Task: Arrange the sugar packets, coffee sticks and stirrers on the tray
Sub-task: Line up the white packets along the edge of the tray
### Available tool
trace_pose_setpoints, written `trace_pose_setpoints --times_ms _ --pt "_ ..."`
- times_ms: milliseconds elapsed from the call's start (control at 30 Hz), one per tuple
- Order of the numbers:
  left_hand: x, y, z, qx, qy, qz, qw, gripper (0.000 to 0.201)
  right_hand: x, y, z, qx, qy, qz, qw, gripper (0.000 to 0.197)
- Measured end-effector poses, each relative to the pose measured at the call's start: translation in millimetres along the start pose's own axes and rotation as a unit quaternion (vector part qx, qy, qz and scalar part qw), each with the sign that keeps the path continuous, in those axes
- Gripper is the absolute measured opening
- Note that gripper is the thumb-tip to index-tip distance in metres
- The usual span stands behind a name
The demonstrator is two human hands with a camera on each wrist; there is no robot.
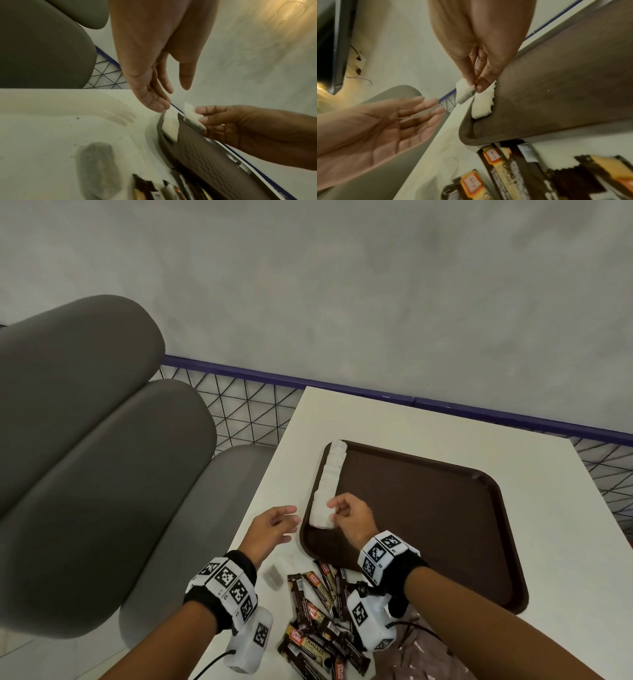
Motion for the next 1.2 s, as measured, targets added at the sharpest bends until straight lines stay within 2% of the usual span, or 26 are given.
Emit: trace_pose_setpoints --times_ms 133,233,433,533,600,700,800,867,933,1033,1133,1200 --pt "-8.6 -25.5 -0.4 0.031 -0.010 0.016 0.999 0.023 10.6 2.3 2.1 -0.019 0.022 -0.051 0.998 0.031" --pt "-16.0 -38.7 -5.0 0.015 -0.024 0.031 0.999 0.024 18.1 9.6 2.2 -0.028 0.034 -0.085 0.995 0.036" --pt "-31.3 -51.0 -8.0 0.002 -0.023 0.096 0.995 0.021 22.8 21.8 4.8 -0.062 0.023 -0.188 0.980 0.026" --pt "-38.2 -51.6 -2.7 -0.007 -0.013 0.146 0.989 0.020 21.5 21.2 3.4 -0.073 0.020 -0.205 0.976 0.022" --pt "-44.7 -51.2 0.8 -0.014 -0.013 0.178 0.984 0.021 18.2 18.0 -0.7 -0.047 -0.003 -0.218 0.975 0.020" --pt "-53.3 -48.1 3.1 0.011 -0.019 0.250 0.968 0.024 7.6 18.5 -6.1 -0.035 -0.085 -0.260 0.961 0.020" --pt "-54.0 -42.4 3.3 0.053 0.000 0.351 0.935 0.035 -5.8 30.0 -11.3 -0.127 -0.169 -0.299 0.931 0.016" --pt "-51.3 -36.4 1.4 0.067 0.019 0.406 0.911 0.038 -11.2 39.5 -16.7 -0.198 -0.217 -0.345 0.891 0.015" --pt "-50.2 -30.9 0.0 0.078 0.033 0.452 0.888 0.037 -13.1 47.0 -22.6 -0.259 -0.226 -0.405 0.847 0.026" --pt "-50.7 -26.2 -0.3 0.096 0.048 0.496 0.862 0.035 -12.1 53.4 -27.7 -0.306 -0.211 -0.489 0.790 0.044" --pt "-52.0 -25.2 1.1 0.099 0.046 0.501 0.858 0.027 -12.6 59.2 -30.2 -0.319 -0.226 -0.517 0.761 0.044" --pt "-50.7 -26.7 1.4 0.111 0.040 0.465 0.877 0.010 -13.7 62.4 -30.2 -0.319 -0.230 -0.505 0.769 0.035"
Point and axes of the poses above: each hand's wrist, its own z-axis towards the middle knuckle, its own y-axis out of the palm, x = y × z, the point moved 2 cm from there along z, towards the middle knuckle, and after that the axes turned 14 degrees about -y, right-handed, at the moved point
